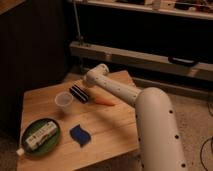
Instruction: Push the eraser across the table
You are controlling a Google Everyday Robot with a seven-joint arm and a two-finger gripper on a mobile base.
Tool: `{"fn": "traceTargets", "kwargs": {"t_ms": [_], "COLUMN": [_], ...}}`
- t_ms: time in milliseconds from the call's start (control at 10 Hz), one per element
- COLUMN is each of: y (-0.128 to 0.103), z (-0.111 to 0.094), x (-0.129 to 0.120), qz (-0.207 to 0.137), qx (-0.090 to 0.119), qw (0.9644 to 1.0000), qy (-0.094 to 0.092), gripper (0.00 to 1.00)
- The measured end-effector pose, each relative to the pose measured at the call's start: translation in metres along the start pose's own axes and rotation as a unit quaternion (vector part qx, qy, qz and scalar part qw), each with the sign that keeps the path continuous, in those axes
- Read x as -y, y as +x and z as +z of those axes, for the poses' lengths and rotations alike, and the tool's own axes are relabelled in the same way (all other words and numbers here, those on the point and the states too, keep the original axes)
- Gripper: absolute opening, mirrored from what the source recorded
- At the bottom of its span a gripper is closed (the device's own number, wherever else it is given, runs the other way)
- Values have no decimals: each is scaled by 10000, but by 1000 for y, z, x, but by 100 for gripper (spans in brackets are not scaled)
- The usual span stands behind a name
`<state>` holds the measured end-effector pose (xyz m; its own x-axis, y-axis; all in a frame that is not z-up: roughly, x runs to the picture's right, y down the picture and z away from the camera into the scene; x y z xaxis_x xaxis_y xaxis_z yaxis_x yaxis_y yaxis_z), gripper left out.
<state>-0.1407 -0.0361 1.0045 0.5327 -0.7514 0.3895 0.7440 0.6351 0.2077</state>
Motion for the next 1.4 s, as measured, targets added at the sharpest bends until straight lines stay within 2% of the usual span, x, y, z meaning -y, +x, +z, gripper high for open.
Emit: {"fn": "traceTargets", "kwargs": {"t_ms": [300,700,1000,1200,1300,1400], "y": [-10,-31,-76,-115,-134,-141], "z": [7,0,-8,-7,-7,-15], "x": [-3,6,10,-8,-25,-36], "qz": [-4,-190,-459,-561,-647,-737], "qx": [242,612,998,1326,1498,1577], "qw": [9997,9978,9937,9895,9866,9847], "qy": [21,194,240,120,-16,-9], "gripper": [0,0,0,0,0,0]}}
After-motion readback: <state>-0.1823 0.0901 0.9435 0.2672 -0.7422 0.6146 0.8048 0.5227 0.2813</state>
